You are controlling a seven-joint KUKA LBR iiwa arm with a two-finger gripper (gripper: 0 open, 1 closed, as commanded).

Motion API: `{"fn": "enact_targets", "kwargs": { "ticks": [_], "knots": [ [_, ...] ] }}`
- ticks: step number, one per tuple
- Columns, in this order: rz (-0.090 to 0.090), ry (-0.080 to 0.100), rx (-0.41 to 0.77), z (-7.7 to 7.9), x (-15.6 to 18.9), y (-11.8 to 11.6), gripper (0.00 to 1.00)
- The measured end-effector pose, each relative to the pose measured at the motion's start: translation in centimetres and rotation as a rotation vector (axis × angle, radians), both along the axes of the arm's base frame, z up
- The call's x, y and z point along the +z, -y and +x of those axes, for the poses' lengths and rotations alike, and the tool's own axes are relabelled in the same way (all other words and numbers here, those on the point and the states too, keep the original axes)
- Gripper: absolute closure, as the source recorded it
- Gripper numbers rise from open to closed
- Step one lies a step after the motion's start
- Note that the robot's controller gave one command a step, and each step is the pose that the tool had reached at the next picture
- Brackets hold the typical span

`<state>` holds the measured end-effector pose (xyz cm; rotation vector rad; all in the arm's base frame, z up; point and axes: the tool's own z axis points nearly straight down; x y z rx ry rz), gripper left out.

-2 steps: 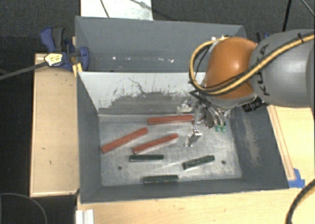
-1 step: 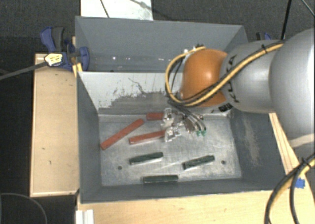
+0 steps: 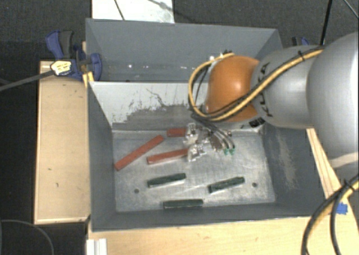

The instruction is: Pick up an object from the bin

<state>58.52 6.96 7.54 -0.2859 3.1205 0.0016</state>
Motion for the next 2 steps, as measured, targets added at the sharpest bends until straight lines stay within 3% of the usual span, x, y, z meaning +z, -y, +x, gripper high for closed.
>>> {"fn": "enact_targets", "kwargs": {
  "ticks": [1,2],
  "knots": [
    [-0.004,-0.011,-0.092,-1.5,1.8,-1.7,1.00],
    [0.001,0.005,-0.046,-1.0,23.0,-2.5,1.00]
  ]
}}
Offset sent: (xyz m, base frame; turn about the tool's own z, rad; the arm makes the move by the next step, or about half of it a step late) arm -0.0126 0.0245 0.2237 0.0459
